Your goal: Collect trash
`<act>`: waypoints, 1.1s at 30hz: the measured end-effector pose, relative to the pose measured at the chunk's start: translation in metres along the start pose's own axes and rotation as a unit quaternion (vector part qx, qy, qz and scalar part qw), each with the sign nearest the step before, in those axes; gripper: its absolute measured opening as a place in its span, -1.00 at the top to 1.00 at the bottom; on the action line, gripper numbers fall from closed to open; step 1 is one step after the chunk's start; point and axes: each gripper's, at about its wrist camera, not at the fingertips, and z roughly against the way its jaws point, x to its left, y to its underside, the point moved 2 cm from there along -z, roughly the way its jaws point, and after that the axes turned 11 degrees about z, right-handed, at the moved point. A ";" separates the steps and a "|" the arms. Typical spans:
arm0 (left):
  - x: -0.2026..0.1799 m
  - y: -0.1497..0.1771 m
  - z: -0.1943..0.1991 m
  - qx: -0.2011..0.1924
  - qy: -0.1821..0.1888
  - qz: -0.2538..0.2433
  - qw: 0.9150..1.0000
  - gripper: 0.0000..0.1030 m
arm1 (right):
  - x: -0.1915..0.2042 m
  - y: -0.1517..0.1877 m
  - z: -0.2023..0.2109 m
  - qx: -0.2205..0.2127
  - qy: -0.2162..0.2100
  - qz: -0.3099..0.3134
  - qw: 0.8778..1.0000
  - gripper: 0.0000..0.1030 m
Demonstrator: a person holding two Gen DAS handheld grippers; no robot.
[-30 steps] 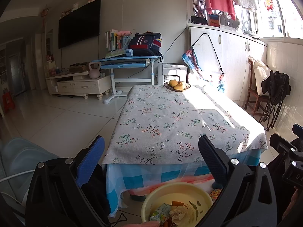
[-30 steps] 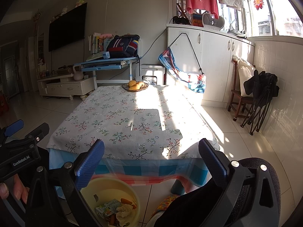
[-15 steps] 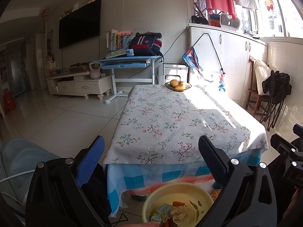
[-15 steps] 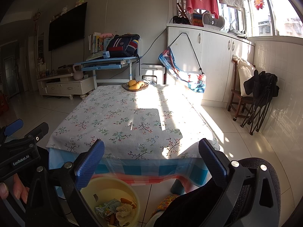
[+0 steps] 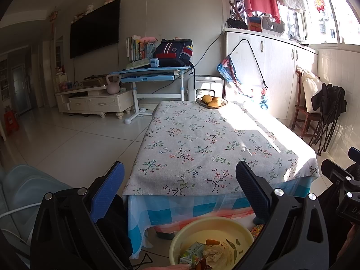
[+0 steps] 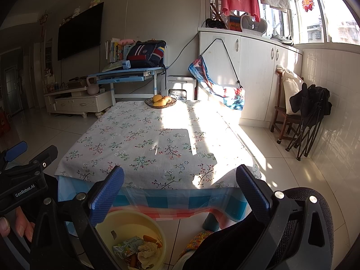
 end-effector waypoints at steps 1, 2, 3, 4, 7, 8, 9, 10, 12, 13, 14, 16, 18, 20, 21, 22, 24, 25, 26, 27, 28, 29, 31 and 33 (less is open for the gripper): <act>0.000 0.000 -0.001 0.001 0.000 0.000 1.000 -0.86 | 0.000 0.000 0.000 0.000 0.000 0.000 1.000 -0.85; 0.000 0.000 -0.001 0.001 0.000 0.000 1.000 -0.86 | 0.001 0.001 -0.001 0.001 0.000 0.001 1.000 -0.85; 0.001 0.000 -0.001 0.000 0.000 -0.001 1.000 -0.86 | 0.001 0.001 -0.001 0.001 0.000 0.001 1.000 -0.85; 0.000 0.000 -0.001 0.000 0.000 0.000 1.000 -0.86 | 0.001 0.001 -0.001 0.001 0.000 0.001 1.000 -0.85; 0.001 0.000 -0.001 0.000 0.000 0.000 1.000 -0.86 | 0.001 0.001 -0.001 0.001 0.000 0.001 1.000 -0.85; 0.000 0.000 -0.001 0.000 0.000 0.000 1.000 -0.86 | 0.001 0.001 -0.001 0.001 0.000 0.001 1.000 -0.85; 0.001 0.000 -0.001 0.000 0.000 0.000 1.000 -0.86 | 0.001 0.001 -0.001 0.001 0.000 0.001 1.000 -0.85; 0.001 0.000 -0.001 0.001 0.000 0.000 1.000 -0.86 | 0.000 0.001 -0.001 0.001 0.000 0.001 1.000 -0.85; 0.000 0.000 -0.001 0.000 0.000 -0.001 1.000 -0.86 | 0.000 0.001 -0.001 0.001 -0.001 0.001 1.000 -0.85; 0.000 0.000 -0.001 0.000 0.000 0.000 1.000 -0.86 | 0.001 0.001 -0.001 0.001 -0.001 0.001 1.000 -0.85; 0.000 0.000 -0.001 0.001 0.000 0.000 1.000 -0.86 | 0.001 0.000 -0.001 0.001 0.000 0.001 1.000 -0.85; 0.001 0.000 -0.001 0.000 0.000 0.000 1.000 -0.86 | 0.001 0.000 -0.001 0.001 -0.001 0.002 1.000 -0.85; 0.000 0.000 -0.001 0.000 0.000 0.000 1.000 -0.86 | 0.001 0.001 -0.001 0.002 -0.001 0.002 1.000 -0.85; 0.000 0.000 0.000 0.000 -0.001 -0.001 1.000 -0.86 | 0.001 0.002 -0.002 0.002 -0.001 0.002 1.000 -0.85; 0.000 0.000 -0.001 0.001 -0.001 -0.002 1.000 -0.86 | 0.001 0.002 -0.002 0.002 -0.001 0.002 1.000 -0.85; 0.000 0.000 -0.001 0.001 0.000 -0.002 1.000 -0.86 | 0.001 0.002 -0.002 0.002 -0.001 0.002 1.000 -0.85; 0.002 -0.001 -0.001 0.001 -0.001 -0.002 1.000 -0.86 | 0.001 0.002 -0.002 0.002 -0.001 0.002 1.000 -0.85; 0.001 -0.001 -0.001 0.000 -0.001 -0.001 1.000 -0.86 | 0.001 0.002 -0.002 0.002 -0.001 0.003 1.000 -0.85; 0.001 -0.001 -0.001 0.000 0.000 -0.001 1.000 -0.86 | 0.001 0.002 -0.002 0.002 -0.001 0.003 1.000 -0.85; 0.001 -0.001 -0.001 0.001 0.000 -0.001 1.000 -0.86 | 0.001 0.002 -0.002 0.002 -0.001 0.003 1.000 -0.85; 0.001 -0.001 -0.001 0.001 0.000 -0.001 1.000 -0.86 | 0.001 0.002 -0.002 0.002 -0.001 0.003 1.000 -0.85; 0.001 -0.001 0.000 0.000 -0.001 -0.001 1.000 -0.86 | 0.001 0.002 -0.002 0.003 -0.001 0.003 1.000 -0.85; 0.001 -0.001 0.000 0.001 -0.001 -0.002 1.000 -0.86 | 0.001 0.002 -0.002 0.003 -0.001 0.003 1.000 -0.85; 0.002 -0.001 0.000 0.001 0.000 -0.002 1.000 -0.86 | 0.001 0.002 -0.003 0.003 -0.002 0.003 1.000 -0.85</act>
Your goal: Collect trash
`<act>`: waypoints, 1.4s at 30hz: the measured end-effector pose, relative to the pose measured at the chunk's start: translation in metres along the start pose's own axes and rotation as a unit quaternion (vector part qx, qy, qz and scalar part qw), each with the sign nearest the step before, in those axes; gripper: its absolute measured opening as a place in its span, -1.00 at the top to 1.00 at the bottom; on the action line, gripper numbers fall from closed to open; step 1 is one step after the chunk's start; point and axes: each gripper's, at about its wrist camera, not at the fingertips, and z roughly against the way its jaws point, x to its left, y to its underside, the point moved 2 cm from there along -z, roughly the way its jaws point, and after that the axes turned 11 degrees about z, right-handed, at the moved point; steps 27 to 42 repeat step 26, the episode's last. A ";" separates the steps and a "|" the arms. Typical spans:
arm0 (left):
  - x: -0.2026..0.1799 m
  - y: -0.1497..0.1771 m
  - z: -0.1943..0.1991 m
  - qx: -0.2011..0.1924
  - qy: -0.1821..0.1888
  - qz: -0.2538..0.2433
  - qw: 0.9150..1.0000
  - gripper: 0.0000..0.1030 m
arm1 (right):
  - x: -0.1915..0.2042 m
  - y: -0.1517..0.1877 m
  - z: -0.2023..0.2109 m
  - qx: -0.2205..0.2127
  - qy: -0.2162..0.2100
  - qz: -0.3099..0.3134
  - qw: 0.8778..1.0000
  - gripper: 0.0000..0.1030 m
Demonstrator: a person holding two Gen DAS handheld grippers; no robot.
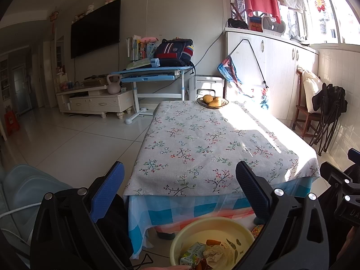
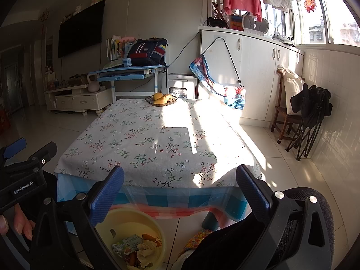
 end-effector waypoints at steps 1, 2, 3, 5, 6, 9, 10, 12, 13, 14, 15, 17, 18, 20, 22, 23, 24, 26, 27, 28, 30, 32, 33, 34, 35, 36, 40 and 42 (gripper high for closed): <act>0.000 0.000 0.000 -0.001 0.001 0.001 1.000 -0.86 | 0.000 0.001 0.000 0.000 0.000 0.000 1.000 -0.85; 0.001 -0.001 0.000 -0.002 0.001 0.002 1.000 -0.86 | 0.000 0.000 0.000 0.000 0.000 0.000 1.000 -0.85; 0.003 -0.001 0.000 -0.005 0.000 0.001 1.000 -0.86 | 0.000 0.000 0.000 0.000 0.000 0.000 1.000 -0.85; 0.005 -0.002 0.000 -0.008 0.002 0.001 1.000 -0.86 | 0.000 0.000 0.000 0.000 0.000 0.000 1.000 -0.85; 0.006 -0.002 0.000 -0.010 0.002 0.002 1.000 -0.86 | 0.000 0.000 0.000 0.001 0.000 0.000 1.000 -0.85; 0.009 -0.004 0.002 -0.023 -0.003 0.009 1.000 -0.86 | 0.001 0.000 0.000 0.001 0.000 0.001 1.000 -0.85; 0.012 -0.004 0.002 -0.026 -0.004 0.013 1.000 -0.86 | 0.001 0.000 0.000 0.001 0.000 0.001 1.000 -0.85; 0.013 -0.004 0.002 -0.025 -0.008 0.014 1.000 -0.86 | 0.000 0.002 0.000 0.002 -0.001 0.002 1.000 -0.85; 0.014 -0.004 0.001 -0.023 -0.009 0.011 1.000 -0.86 | 0.000 0.004 0.000 0.002 -0.002 0.002 1.000 -0.85; 0.015 -0.004 0.000 -0.019 -0.009 0.012 1.000 -0.86 | 0.000 0.004 0.001 0.002 -0.002 0.002 1.000 -0.85; 0.016 -0.004 -0.001 -0.016 -0.009 0.015 1.000 -0.86 | -0.001 0.006 0.001 0.002 -0.002 0.002 1.000 -0.85; 0.018 -0.004 -0.004 -0.009 -0.010 0.017 1.000 -0.86 | -0.002 0.006 -0.001 0.003 -0.003 0.003 1.000 -0.85; 0.020 -0.004 -0.006 -0.006 -0.009 0.021 1.000 -0.86 | -0.002 0.006 -0.001 0.003 -0.003 0.003 1.000 -0.85; 0.023 -0.003 -0.010 0.011 -0.003 0.035 0.999 -0.86 | -0.002 0.006 -0.001 0.003 -0.003 0.003 1.000 -0.85; 0.025 -0.001 -0.016 0.033 -0.002 0.046 0.998 -0.86 | -0.002 0.007 0.000 0.003 -0.003 0.003 1.000 -0.85; 0.028 -0.001 -0.018 0.040 -0.002 0.051 0.998 -0.86 | -0.002 0.006 -0.002 0.003 -0.003 0.003 1.000 -0.85; 0.028 0.000 -0.020 0.044 -0.003 0.054 0.998 -0.86 | -0.002 0.006 -0.001 0.003 -0.003 0.003 1.000 -0.85; 0.030 0.002 -0.021 0.046 -0.006 0.058 0.997 -0.86 | -0.002 0.006 -0.001 0.003 -0.004 0.004 1.000 -0.85; 0.030 0.002 -0.021 0.046 -0.006 0.058 0.997 -0.86 | -0.002 0.006 -0.001 0.003 -0.004 0.004 1.000 -0.85; 0.030 0.002 -0.021 0.046 -0.006 0.058 0.997 -0.86 | -0.002 0.006 -0.001 0.003 -0.004 0.004 1.000 -0.85; 0.030 0.002 -0.021 0.046 -0.006 0.058 0.997 -0.86 | -0.002 0.006 -0.001 0.003 -0.004 0.004 1.000 -0.85; 0.030 0.002 -0.021 0.046 -0.006 0.058 0.997 -0.86 | -0.002 0.006 -0.001 0.003 -0.004 0.004 1.000 -0.85; 0.030 0.002 -0.021 0.046 -0.006 0.058 0.997 -0.86 | -0.002 0.006 -0.001 0.003 -0.004 0.004 1.000 -0.85; 0.030 0.002 -0.021 0.046 -0.006 0.058 0.997 -0.86 | -0.002 0.006 -0.001 0.003 -0.004 0.004 1.000 -0.85; 0.030 0.002 -0.021 0.046 -0.006 0.058 0.997 -0.86 | -0.002 0.006 -0.001 0.003 -0.004 0.004 1.000 -0.85; 0.030 0.002 -0.021 0.046 -0.006 0.058 0.997 -0.86 | -0.002 0.006 -0.001 0.003 -0.004 0.004 1.000 -0.85; 0.030 0.002 -0.021 0.046 -0.006 0.058 0.997 -0.86 | -0.002 0.006 -0.001 0.003 -0.004 0.004 1.000 -0.85; 0.030 0.002 -0.021 0.046 -0.006 0.058 0.997 -0.86 | -0.002 0.006 -0.001 0.003 -0.004 0.004 1.000 -0.85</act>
